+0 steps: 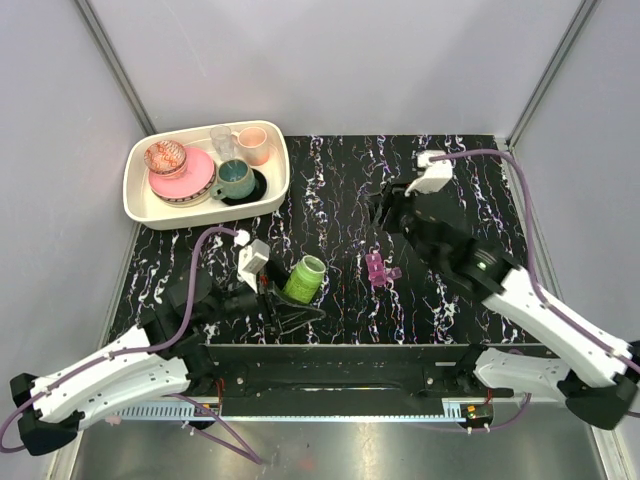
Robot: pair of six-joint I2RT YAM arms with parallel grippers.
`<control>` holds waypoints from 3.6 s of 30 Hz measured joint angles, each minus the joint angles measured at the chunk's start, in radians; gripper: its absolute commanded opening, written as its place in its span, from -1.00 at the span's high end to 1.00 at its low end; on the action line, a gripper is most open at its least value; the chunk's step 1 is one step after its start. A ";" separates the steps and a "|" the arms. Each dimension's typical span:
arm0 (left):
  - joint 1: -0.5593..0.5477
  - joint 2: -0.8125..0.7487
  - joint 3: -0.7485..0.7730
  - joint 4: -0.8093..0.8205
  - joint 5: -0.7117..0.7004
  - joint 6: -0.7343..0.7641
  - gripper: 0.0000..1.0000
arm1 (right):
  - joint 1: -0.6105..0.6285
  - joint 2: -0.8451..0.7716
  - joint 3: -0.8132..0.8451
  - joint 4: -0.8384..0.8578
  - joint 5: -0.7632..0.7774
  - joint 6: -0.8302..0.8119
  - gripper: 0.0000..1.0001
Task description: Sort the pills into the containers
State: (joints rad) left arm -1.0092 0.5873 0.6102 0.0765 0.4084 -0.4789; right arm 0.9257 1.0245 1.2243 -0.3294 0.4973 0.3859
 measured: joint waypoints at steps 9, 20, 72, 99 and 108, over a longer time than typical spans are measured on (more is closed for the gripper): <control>0.001 -0.065 -0.018 -0.082 -0.115 -0.004 1.00 | -0.250 0.224 -0.282 -0.011 -0.007 0.069 1.00; 0.001 -0.119 -0.032 -0.111 -0.184 -0.017 1.00 | -0.319 0.364 -0.320 0.096 -0.160 0.103 1.00; 0.001 0.826 0.024 0.238 -0.271 0.353 1.00 | -0.357 -0.205 -0.103 -0.515 -0.295 0.058 1.00; 0.001 1.105 0.224 0.068 -0.371 0.378 1.00 | -0.357 -0.285 -0.056 -0.586 -0.218 0.018 1.00; 0.001 1.150 0.277 -0.002 -0.376 0.399 1.00 | -0.357 -0.298 -0.052 -0.595 -0.219 0.009 1.00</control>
State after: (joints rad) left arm -1.0084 1.7370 0.8871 0.0746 0.0322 -0.0795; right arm 0.5682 0.7265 1.1721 -0.9241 0.2787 0.3950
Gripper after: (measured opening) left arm 0.554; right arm 0.567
